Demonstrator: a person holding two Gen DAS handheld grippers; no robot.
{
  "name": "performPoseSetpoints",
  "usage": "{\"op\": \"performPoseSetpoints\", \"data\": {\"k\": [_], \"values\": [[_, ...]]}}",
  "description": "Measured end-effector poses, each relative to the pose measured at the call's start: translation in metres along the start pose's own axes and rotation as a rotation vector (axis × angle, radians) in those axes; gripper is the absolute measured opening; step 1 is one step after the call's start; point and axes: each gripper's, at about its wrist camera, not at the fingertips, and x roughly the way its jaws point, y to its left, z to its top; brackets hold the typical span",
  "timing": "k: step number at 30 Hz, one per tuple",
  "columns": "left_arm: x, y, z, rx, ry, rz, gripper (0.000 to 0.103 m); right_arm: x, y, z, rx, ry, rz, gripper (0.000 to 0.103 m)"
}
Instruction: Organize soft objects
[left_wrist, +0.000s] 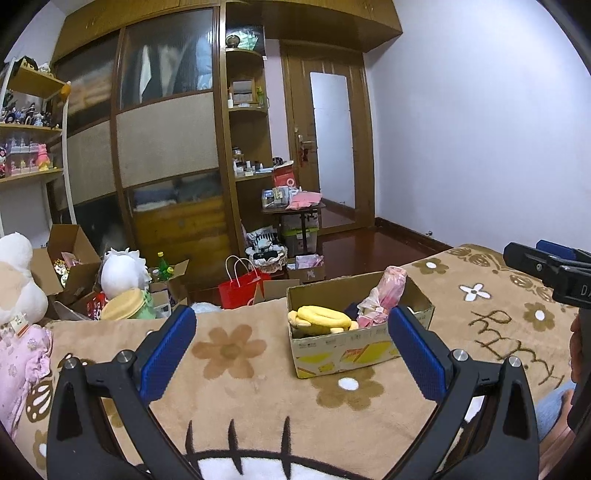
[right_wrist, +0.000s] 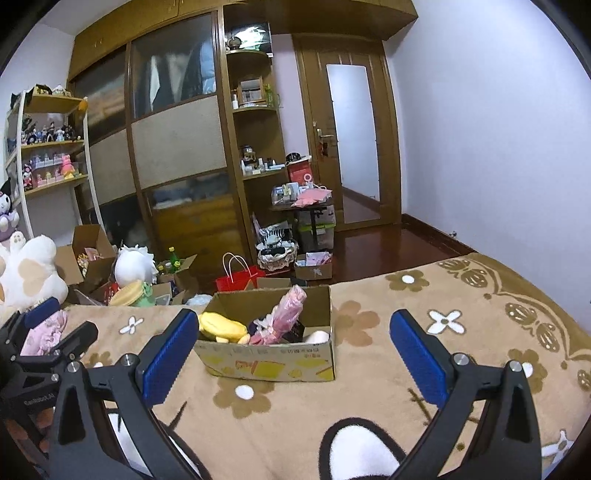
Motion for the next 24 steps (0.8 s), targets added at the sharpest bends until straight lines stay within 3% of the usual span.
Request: {"op": "performPoseSetpoints", "data": {"k": [9,24], "values": [[0.012,-0.003,-0.021,0.018,0.03,-0.01,0.103,0.007,-0.001,-0.018,-0.004,-0.006,-0.015,0.103],[0.028,0.011,-0.031,-0.043,0.086,-0.033,0.103,0.02,-0.001,-0.028,-0.011,0.023,-0.028,0.103]]}}
